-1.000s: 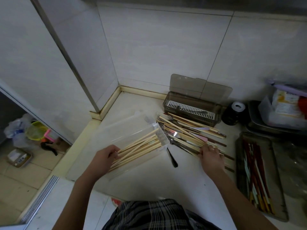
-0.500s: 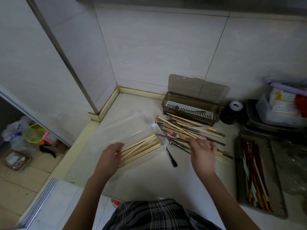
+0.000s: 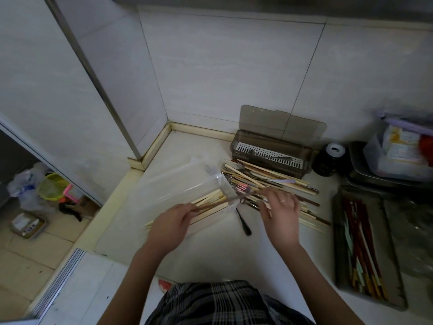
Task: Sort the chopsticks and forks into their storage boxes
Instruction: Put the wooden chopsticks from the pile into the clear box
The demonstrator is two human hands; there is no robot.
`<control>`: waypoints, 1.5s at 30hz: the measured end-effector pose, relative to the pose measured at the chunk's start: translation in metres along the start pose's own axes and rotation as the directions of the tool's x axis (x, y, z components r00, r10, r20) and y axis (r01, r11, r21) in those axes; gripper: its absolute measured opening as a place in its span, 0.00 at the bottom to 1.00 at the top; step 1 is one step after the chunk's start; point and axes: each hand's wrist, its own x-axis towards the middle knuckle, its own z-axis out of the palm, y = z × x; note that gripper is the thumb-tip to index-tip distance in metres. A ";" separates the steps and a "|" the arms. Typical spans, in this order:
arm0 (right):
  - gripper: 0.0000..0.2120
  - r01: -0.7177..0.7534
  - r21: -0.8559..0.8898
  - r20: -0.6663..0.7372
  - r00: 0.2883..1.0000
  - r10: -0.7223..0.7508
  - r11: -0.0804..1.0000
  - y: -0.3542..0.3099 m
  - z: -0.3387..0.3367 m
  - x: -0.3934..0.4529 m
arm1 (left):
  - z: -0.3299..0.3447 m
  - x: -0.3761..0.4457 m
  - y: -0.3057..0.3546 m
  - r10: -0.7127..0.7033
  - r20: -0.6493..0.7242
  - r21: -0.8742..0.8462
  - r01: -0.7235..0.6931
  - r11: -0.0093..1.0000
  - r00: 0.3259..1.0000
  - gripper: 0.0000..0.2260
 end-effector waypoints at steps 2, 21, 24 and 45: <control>0.09 -0.122 -0.063 0.046 0.991 0.125 0.991 0.016 0.003 -0.004 | -0.008 -0.006 -0.013 -0.072 0.001 -0.092 0.072 0.993 0.997 0.08; 0.15 -0.302 -0.337 0.350 0.839 0.416 0.892 0.074 0.021 -0.009 | 0.003 0.003 -0.049 -0.321 0.278 0.099 0.305 0.947 0.906 0.12; 0.15 -0.224 -0.399 0.368 0.849 0.379 0.889 0.072 0.019 -0.008 | 0.005 0.004 -0.051 -0.321 0.256 0.077 0.311 0.947 0.912 0.11; 0.16 -0.105 -0.526 0.395 0.849 0.351 0.844 0.076 0.006 -0.017 | 0.009 0.000 -0.050 -0.284 0.202 0.031 0.284 0.958 0.937 0.10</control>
